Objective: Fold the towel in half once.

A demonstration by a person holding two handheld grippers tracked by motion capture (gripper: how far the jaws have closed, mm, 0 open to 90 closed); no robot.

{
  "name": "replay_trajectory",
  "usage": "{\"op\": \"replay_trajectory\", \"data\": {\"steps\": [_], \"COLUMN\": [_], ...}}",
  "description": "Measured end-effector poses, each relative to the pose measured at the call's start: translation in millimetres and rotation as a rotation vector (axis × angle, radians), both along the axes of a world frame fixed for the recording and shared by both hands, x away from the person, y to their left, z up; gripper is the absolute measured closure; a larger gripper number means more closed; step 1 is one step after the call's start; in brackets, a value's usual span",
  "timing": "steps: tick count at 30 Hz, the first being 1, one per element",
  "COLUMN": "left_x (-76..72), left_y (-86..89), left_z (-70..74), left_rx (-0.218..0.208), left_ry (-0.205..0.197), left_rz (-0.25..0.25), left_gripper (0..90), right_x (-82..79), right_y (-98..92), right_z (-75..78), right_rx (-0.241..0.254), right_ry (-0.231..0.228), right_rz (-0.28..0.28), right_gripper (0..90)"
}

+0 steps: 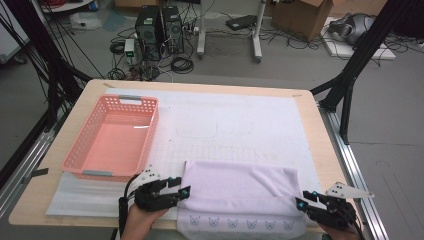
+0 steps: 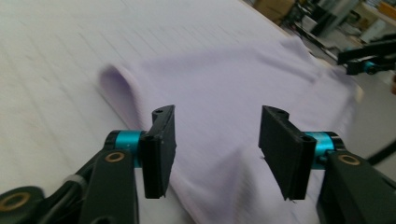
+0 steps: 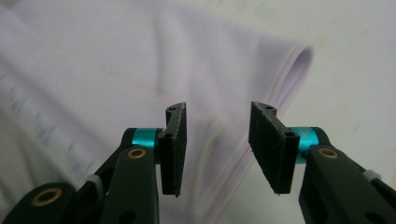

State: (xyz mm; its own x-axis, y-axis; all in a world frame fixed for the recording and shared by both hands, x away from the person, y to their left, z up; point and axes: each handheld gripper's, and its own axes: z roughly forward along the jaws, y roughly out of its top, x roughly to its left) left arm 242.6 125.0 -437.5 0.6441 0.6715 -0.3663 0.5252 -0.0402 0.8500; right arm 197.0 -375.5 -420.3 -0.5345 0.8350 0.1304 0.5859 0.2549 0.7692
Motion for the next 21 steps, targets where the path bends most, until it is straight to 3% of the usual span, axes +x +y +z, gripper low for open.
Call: {"op": "replay_trajectory", "data": {"steps": [1,2,6,9,12,13,14,15,19,20,21], "left_x": [5.9,11.5,30.3,44.0,55.8,59.5,62.9,65.7,73.1,73.4,73.6], "left_y": [0.5,0.1,-4.0,-8.1,-11.7,-12.9,-14.0,-15.3,-21.9,-21.7,-21.2], "left_z": [0.5,0.7,-0.9,-4.3,-6.3,-6.8,-7.3,-8.6,-17.7,-17.6,-17.5], "left_rx": [0.003,0.01,0.025,0.051,0.07,0.078,0.087,0.083,0.124,0.125,0.121], "left_ry": [-0.008,-0.012,-0.024,-0.011,0.005,0.01,0.015,0.025,0.11,0.11,0.114], "left_rz": [0.012,0.026,0.067,0.093,0.105,0.119,0.129,0.13,0.111,0.114,0.112], "left_gripper": [44.2,44.2,47.9,51.9,52.3,52.1,52.1,52.0,51.5,58.1,69.0], "right_x": [16.1,16.1,47.8,68.5,72.1,70.4,70.4,67.6,65.2,62.6,61.2], "right_y": [3.4,3.4,15.6,20.2,17.1,12.1,12.1,6.4,2.0,0.3,0.1], "right_z": [-0.8,-0.8,-11.6,-21.4,-24.4,-24.0,-24.0,-22.9,-21.1,-20.0,-19.1], "right_rx": [-0.008,-0.008,0.006,-0.065,-0.081,-0.129,-0.129,-0.166,-0.149,-0.115,-0.113], "right_ry": [-0.014,-0.014,-0.008,0.009,0.011,-0.009,-0.009,-0.02,-0.011,-0.025,-0.031], "right_rz": [-0.017,-0.017,0.0,-0.026,-0.044,-0.105,-0.105,-0.155,-0.195,-0.186,-0.183], "right_gripper": [65.3,65.3,73.6,76.0,78.6,81.7,81.7,81.3,75.8,72.5,71.4]}}
